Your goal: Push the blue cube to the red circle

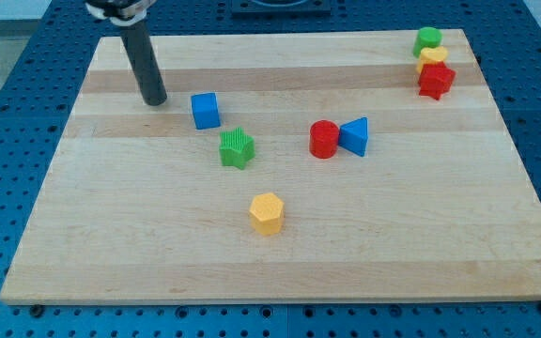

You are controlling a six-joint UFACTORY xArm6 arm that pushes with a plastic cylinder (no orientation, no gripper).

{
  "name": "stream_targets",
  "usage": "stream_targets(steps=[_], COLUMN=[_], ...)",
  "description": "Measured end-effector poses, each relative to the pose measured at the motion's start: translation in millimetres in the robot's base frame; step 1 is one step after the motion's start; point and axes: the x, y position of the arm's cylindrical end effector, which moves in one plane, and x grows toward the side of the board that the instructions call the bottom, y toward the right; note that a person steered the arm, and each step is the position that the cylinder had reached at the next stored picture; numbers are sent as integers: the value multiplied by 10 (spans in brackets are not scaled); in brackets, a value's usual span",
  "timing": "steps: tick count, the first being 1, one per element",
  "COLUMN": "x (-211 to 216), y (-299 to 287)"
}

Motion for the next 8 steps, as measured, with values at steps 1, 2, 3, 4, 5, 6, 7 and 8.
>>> stream_targets(steps=[1,2,3,4,5,6,7,8], x=[140,139,139,205,399,574,574,479], y=[12,240,553,868,1109,1177,1391,1588])
